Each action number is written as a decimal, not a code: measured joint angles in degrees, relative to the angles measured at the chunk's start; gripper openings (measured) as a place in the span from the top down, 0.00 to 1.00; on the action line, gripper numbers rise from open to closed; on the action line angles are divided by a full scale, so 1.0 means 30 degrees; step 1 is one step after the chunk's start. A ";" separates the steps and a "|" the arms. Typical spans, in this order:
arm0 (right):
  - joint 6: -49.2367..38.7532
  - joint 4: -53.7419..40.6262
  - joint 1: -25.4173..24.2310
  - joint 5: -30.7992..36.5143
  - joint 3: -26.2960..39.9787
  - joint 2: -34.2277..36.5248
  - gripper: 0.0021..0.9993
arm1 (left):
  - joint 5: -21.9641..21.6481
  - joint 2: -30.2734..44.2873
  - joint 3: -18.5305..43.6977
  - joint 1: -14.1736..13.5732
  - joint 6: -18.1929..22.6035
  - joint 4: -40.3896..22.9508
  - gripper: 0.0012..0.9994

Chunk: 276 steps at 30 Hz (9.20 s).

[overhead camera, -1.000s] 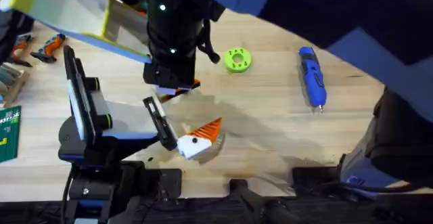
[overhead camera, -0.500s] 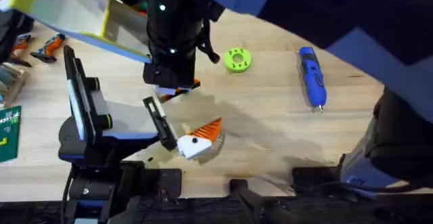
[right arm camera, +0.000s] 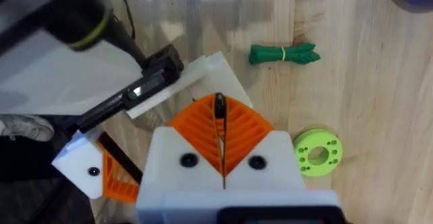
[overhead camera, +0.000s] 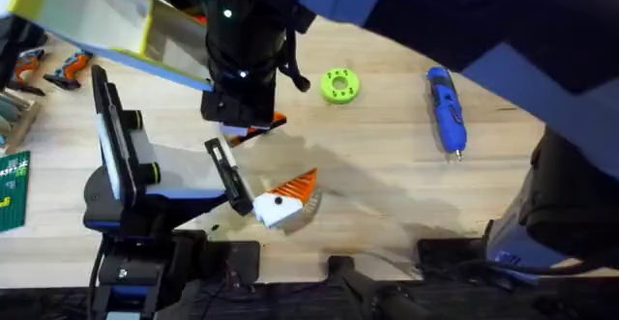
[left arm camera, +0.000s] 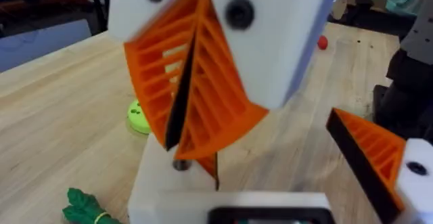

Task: Pick up the gripper from the table and insert it into the empty holder that is missing its gripper. Then pick up a screw, insert it into the mounting hole, and use the screwdriver to tighten it. Finally, clean up the table by picking up the vegetable and placing it into the bucket.

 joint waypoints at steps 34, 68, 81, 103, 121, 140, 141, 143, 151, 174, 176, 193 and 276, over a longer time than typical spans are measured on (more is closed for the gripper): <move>0.0926 -0.0047 -0.0071 -0.0087 0.0160 0.0359 1.00 | 0.0119 0.0000 0.0000 0.0000 -0.0206 -0.0034 0.01; 0.1282 0.0112 -0.0444 -0.1151 0.0160 0.0379 1.00 | 0.0112 -0.0005 0.0000 0.0000 0.0029 -0.0019 0.01; 0.1282 -0.0251 -0.0488 -0.1151 0.0160 0.0379 1.00 | 0.0112 0.0000 0.0000 0.0000 0.0029 -0.0019 0.01; 0.1282 -0.0302 -0.0562 -0.0983 0.0160 0.0663 0.34 | 0.0112 0.0015 0.0000 0.0000 -0.0087 -0.0026 0.01; 0.1606 -0.2319 -0.3484 -0.1144 0.0153 -0.2101 0.12 | 0.0119 0.0015 0.0000 0.0000 0.0029 -0.0019 0.01; 0.8658 0.5245 -1.1137 0.0586 -1.5340 -1.1535 0.12 | 0.0119 0.0015 0.0000 0.0000 0.0029 -0.0019 0.01; 0.9026 0.5468 -1.1609 0.0870 -1.5955 -1.2224 0.12 | 0.0119 0.0015 0.0000 0.0000 0.0029 -0.0019 0.01; 0.9585 0.5888 -1.2438 0.1331 -1.6985 -1.3402 0.11 | 0.0119 0.0015 0.0000 0.0000 0.0029 -0.0019 0.01; 1.0626 0.5837 -1.6436 0.2486 -1.9198 -1.5587 0.04 | 0.0119 0.0015 0.0000 0.0000 0.0029 -0.0019 0.01; 1.1315 0.6612 -1.8848 0.2514 -1.9234 -1.4753 0.01 | 0.0119 0.0015 0.0000 0.0000 0.0029 -0.0019 0.01; 1.1315 0.6600 -1.8848 0.2514 -1.9234 -1.4753 0.01 | 0.0119 0.0015 0.0000 0.0000 0.0029 -0.0019 0.01; 1.1380 0.6314 -1.8848 0.2510 -1.9241 -1.4753 0.01 | 0.0119 0.0015 0.0000 0.0000 0.0160 -0.0015 0.99; 0.7577 1.3187 -2.0723 0.2368 -2.1139 -0.5384 0.98 | 0.0119 0.0015 0.0000 0.0000 0.0160 -0.0019 0.99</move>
